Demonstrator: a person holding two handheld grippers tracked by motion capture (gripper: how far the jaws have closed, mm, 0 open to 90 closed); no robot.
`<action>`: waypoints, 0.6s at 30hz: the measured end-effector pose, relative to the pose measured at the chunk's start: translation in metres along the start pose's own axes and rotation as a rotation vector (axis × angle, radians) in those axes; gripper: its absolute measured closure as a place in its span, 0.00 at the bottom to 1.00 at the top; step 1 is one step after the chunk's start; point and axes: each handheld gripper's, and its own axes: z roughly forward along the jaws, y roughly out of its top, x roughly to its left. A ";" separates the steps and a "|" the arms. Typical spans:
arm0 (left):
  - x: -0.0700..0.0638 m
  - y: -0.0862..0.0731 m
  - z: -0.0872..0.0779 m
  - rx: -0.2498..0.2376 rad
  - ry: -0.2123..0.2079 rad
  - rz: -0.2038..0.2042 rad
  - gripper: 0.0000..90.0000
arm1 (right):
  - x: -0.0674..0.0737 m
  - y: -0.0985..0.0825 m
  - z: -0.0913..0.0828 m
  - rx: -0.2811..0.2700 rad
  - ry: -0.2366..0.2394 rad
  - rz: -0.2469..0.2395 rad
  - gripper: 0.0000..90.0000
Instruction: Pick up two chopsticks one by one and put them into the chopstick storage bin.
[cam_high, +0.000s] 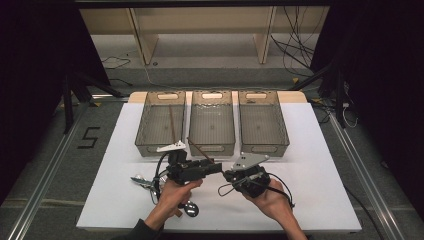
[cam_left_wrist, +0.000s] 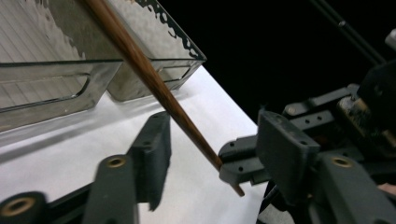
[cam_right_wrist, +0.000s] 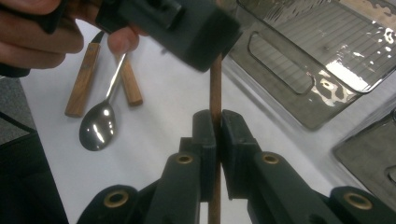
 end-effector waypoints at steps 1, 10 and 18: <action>0.000 0.000 0.000 0.000 -0.006 -0.004 0.53 | 0.000 0.000 0.000 -0.003 -0.001 -0.002 0.95; 0.001 -0.002 0.000 0.007 -0.040 -0.017 0.64 | 0.004 0.001 0.001 -0.024 0.002 -0.010 0.95; 0.002 -0.004 0.002 0.013 -0.051 -0.018 0.73 | 0.005 0.001 0.000 -0.039 0.007 -0.013 0.95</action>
